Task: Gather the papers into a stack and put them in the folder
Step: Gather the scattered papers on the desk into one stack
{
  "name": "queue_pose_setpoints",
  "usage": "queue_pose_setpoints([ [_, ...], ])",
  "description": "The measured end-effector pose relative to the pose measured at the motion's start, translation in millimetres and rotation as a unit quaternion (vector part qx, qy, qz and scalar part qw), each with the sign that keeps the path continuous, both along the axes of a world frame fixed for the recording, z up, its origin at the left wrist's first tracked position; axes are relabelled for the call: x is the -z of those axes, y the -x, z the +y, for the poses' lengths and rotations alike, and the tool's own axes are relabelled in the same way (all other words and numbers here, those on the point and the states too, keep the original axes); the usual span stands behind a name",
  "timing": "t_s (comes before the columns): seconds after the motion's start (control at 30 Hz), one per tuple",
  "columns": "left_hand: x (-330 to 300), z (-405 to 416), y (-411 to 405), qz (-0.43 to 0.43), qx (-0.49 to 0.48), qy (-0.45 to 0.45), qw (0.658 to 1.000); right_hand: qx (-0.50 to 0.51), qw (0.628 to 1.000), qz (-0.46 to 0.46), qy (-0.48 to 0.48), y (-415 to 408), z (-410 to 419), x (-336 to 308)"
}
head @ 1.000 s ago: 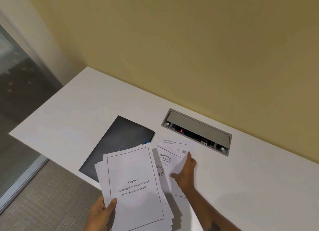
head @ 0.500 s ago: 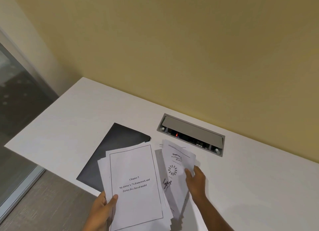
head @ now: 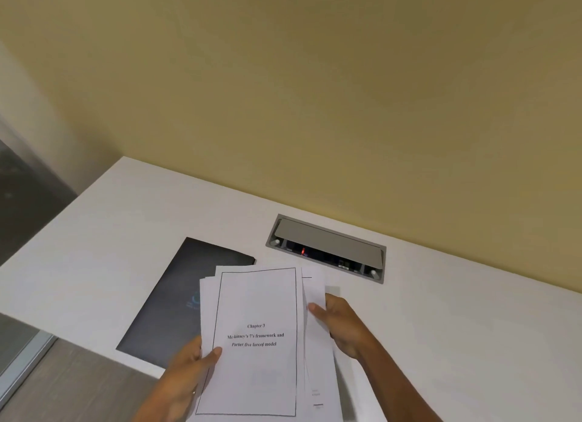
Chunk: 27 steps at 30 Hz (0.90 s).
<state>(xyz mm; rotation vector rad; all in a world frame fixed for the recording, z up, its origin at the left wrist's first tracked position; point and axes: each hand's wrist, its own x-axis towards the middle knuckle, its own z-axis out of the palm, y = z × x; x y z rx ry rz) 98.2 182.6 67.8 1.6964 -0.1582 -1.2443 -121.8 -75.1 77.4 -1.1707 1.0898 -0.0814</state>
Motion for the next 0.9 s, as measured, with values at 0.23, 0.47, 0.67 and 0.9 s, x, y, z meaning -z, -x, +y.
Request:
queue_pose_setpoints([
  [0.23, -1, -8, 9, 0.068, 0.04, -0.025, 0.997, -0.073, 0.996, -0.036, -0.041, -17, 21, 4],
  [0.47, 20, 2, 6, -0.052, 0.06, -0.052, 0.996, -0.11, 0.992, 0.001, -0.063, -34, 10, 20],
  [0.67, 12, 13, 16, -0.133, 0.012, -0.112, 0.985, -0.178, 0.916, 0.221, 0.284, -32, -42, 62],
  [0.9, 9, 29, 30, -0.131, -0.036, -0.124, 0.983, -0.372, 0.784, 0.319, 0.381, -24, -81, 108],
])
